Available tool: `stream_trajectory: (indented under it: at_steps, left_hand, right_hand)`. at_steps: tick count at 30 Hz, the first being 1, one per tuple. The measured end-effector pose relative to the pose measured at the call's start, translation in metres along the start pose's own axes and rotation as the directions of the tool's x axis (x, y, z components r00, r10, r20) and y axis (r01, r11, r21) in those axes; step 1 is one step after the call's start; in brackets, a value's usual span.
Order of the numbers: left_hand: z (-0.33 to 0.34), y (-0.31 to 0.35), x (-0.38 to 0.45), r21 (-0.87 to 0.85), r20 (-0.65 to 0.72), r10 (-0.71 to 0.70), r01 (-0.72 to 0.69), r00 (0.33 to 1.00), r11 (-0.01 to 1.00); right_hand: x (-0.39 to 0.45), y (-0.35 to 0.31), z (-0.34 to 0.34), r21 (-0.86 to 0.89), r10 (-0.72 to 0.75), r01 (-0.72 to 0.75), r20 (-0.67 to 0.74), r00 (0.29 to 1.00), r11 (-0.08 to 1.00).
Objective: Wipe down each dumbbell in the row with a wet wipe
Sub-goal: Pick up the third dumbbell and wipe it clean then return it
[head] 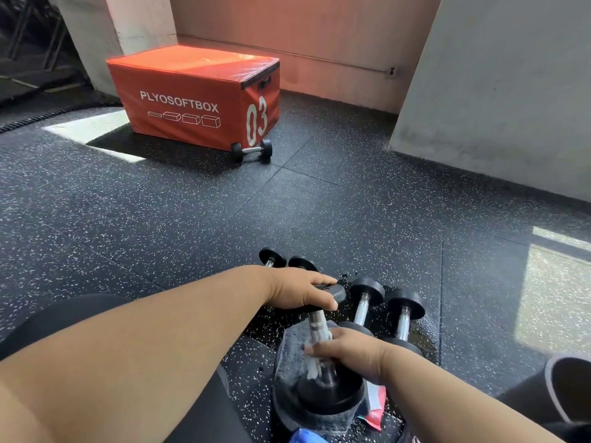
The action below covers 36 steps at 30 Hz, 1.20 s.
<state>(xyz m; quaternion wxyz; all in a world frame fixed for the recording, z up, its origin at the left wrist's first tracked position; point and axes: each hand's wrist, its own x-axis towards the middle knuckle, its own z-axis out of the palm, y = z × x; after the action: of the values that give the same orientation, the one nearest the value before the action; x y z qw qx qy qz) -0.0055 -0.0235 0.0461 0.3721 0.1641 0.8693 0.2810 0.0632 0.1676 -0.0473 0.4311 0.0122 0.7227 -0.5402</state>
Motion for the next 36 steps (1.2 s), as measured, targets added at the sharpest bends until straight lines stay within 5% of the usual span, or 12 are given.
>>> stream_trajectory:
  at_steps: [5,13,17,23,32,36]
  left_hand:
    - [-0.005,-0.001,-0.003,0.013,-0.027,-0.026,0.027,0.999,1.0]
    - [-0.002,-0.001,-0.004,0.039,-0.062,-0.048,0.05,0.997,0.998]
    - [0.001,0.0,-0.004,0.055,-0.069,-0.043,0.047,0.997,0.997]
    - [0.006,0.009,-0.007,0.031,-0.087,-0.027,0.03,0.996,0.999]
    - [0.016,0.017,-0.004,0.057,-0.102,-0.085,0.091,0.991,0.994]
    - [0.017,0.01,-0.001,0.007,-0.129,-0.092,0.094,0.987,0.996]
  right_hand:
    - [-0.005,-0.01,-0.014,0.17,-0.045,0.037,0.045,0.998,0.985]
    - [-0.01,-0.014,-0.013,-0.304,-0.157,0.108,-0.141,0.978,0.946]
    - [-0.008,-0.018,0.002,-0.353,-0.258,0.129,-0.349,0.901,0.927]
    - [0.003,-0.027,0.032,-0.514,-0.34,-0.055,-0.639,0.69,0.856]
    - [0.013,-0.014,0.04,-0.529,-0.239,-0.222,-0.666,0.706,0.819]
    - [0.008,-0.007,0.043,-0.635,-0.284,-0.314,-0.66,0.695,0.706]
